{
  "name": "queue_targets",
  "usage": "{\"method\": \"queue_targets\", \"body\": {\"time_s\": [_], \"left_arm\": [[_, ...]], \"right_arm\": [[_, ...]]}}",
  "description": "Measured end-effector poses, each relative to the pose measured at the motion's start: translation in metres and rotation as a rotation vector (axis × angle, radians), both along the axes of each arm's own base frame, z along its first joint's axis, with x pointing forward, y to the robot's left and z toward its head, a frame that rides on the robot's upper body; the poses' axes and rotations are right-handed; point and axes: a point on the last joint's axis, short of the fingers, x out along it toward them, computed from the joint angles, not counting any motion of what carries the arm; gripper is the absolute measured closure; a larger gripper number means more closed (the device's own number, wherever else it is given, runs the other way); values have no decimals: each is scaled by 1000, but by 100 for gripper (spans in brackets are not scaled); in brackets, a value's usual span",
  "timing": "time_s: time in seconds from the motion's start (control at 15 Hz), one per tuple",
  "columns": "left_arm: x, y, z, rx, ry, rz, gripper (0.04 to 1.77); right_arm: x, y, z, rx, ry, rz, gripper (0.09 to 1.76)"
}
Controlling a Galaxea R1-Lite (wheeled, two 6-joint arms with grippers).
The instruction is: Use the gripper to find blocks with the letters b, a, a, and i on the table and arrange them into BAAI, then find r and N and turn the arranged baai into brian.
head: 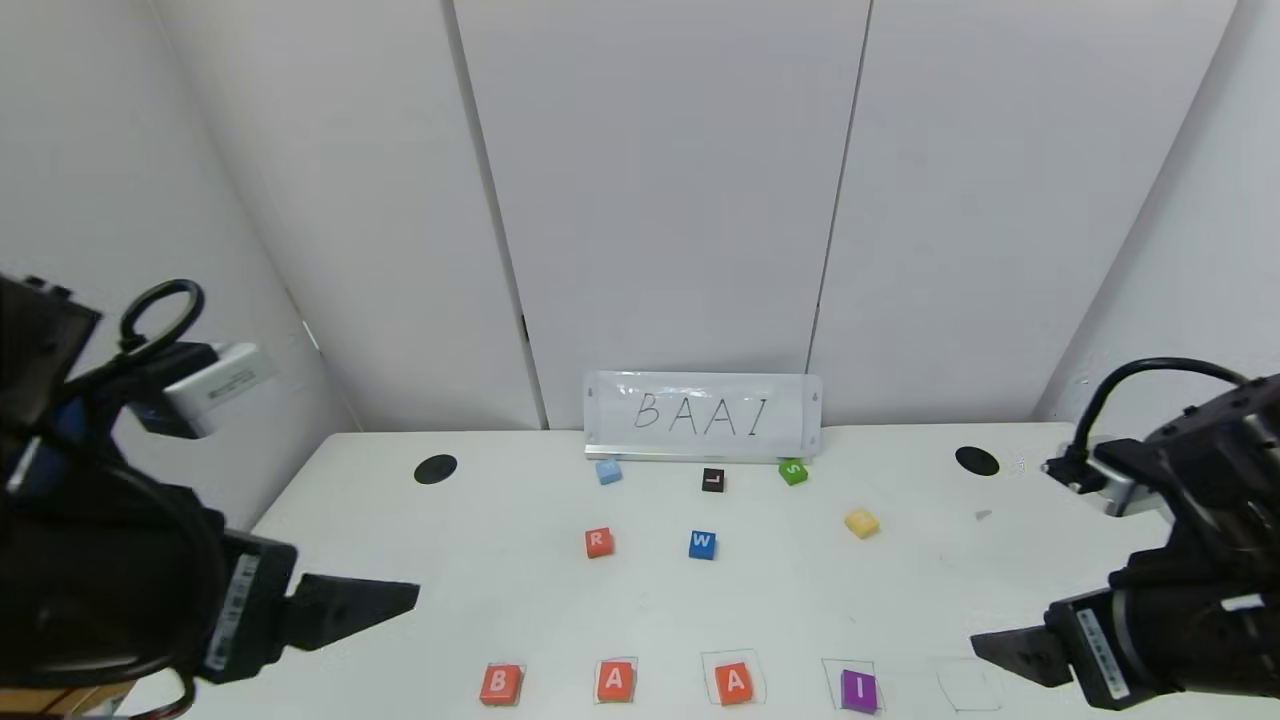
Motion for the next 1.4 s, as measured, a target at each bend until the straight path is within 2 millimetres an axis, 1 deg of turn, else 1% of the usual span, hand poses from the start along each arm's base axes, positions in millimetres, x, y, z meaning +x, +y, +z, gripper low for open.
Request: {"method": "queue_targets", "body": {"time_s": [0.33, 0.6, 0.73, 1.0, 1.2, 1.4], "left_arm": [[-60, 28, 12, -23, -36, -15, 9], [-103, 50, 16, -48, -92, -3, 9], [-118, 58, 16, -48, -128, 41, 9], [-150, 70, 13, -39, -182, 136, 9], [-175, 74, 7, -37, -218, 177, 9], [-204, 73, -5, -76, -228, 175, 9]], "right_arm": [[-53, -29, 28, 37, -67, 8, 14], [-90, -58, 40, 53, -138, -51, 14], [-104, -72, 43, 48, -191, -110, 14], [-136, -90, 45, 42, -276, -244, 14], [-162, -95, 39, 42, -332, -306, 14], [-192, -97, 30, 73, -373, -336, 14]]}}
